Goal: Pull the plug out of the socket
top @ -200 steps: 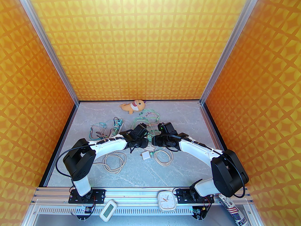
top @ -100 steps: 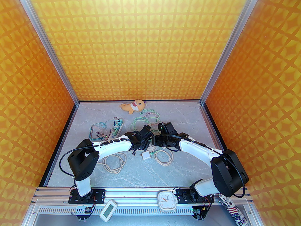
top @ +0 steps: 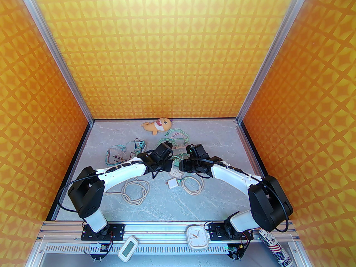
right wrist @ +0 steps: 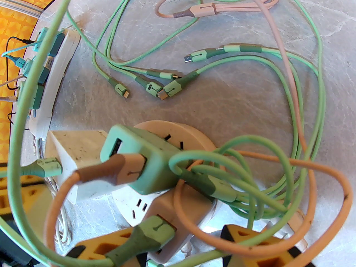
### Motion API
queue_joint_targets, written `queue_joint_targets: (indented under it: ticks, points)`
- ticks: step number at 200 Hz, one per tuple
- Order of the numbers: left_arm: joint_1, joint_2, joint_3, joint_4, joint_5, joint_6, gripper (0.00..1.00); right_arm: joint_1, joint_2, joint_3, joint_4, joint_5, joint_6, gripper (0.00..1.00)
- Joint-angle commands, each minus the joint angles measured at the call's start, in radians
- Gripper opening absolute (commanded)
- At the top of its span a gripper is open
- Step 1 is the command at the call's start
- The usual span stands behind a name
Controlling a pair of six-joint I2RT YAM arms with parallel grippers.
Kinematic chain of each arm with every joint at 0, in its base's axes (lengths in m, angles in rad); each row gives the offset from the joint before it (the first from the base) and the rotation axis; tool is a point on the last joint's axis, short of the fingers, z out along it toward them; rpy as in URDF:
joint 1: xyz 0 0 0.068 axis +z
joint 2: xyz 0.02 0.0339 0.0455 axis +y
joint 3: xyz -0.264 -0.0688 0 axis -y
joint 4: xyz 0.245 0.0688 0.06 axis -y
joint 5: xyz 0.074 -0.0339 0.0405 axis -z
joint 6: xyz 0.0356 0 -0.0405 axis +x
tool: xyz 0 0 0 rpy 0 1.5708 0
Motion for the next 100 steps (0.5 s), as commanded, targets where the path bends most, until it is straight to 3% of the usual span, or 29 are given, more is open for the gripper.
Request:
queue_joint_targets:
  ticks: [1,51,70,100]
  points:
    - [-0.009,-0.007,0.014,0.035,0.043,-0.004,0.12,0.005,0.113,-0.081,-0.184,0.116,-0.030,0.49]
    - [-0.009,-0.009,0.024,-0.014,-0.032,0.056,0.53,0.005,0.108,-0.082,-0.185,0.117,-0.025,0.49]
    - [-0.006,0.011,0.037,-0.033,-0.049,0.077,0.60,0.005,0.110,-0.084,-0.184,0.117,-0.023,0.49]
    - [0.006,0.062,0.060,-0.039,-0.050,0.082,0.65,0.005,0.106,-0.083,-0.184,0.117,-0.024,0.49]
